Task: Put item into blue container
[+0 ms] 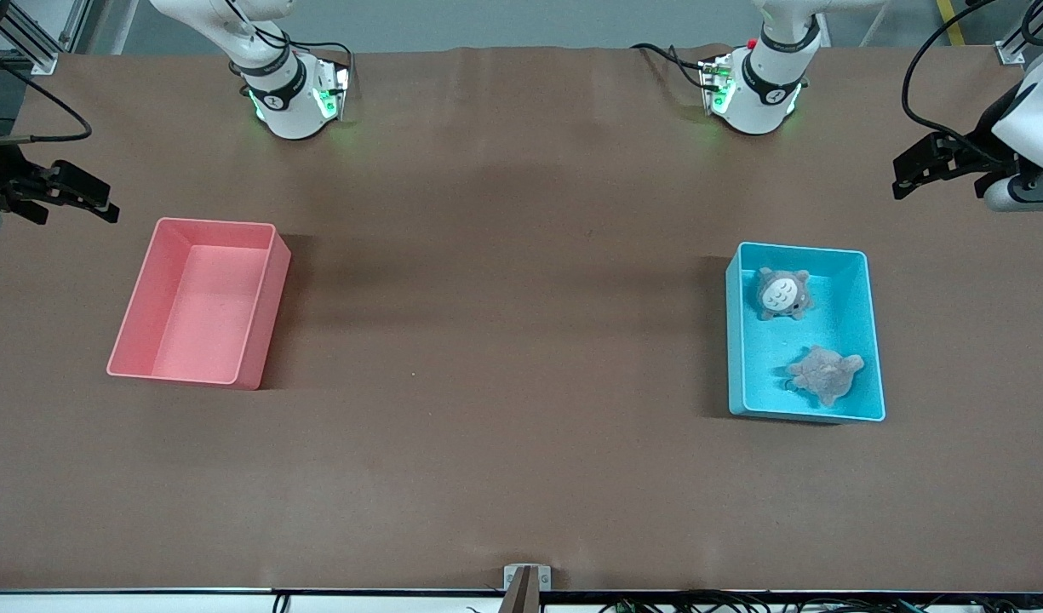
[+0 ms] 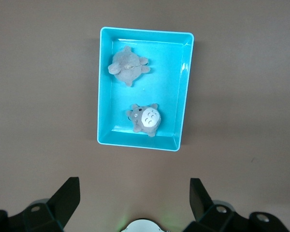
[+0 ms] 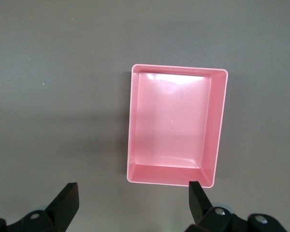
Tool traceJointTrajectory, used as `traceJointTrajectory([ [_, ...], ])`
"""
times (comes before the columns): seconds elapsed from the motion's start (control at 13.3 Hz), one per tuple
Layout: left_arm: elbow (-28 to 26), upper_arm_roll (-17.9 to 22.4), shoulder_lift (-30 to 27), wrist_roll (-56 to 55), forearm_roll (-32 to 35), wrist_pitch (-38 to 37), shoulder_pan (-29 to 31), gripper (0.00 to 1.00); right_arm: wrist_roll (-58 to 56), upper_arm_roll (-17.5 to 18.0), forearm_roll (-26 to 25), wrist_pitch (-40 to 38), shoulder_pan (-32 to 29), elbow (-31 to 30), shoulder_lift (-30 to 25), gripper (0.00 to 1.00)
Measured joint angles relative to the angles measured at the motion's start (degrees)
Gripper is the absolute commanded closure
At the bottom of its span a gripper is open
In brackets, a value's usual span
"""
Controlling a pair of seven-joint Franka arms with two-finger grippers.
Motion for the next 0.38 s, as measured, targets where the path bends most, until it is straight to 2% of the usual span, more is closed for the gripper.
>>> traceJointTrajectory([
  [0.38, 0.0, 0.0, 0.0, 0.0, 0.0, 0.0, 0.0, 0.0, -0.72, -0.13, -0.22, -0.58, 0.0, -0.02, 0.0, 0.0],
])
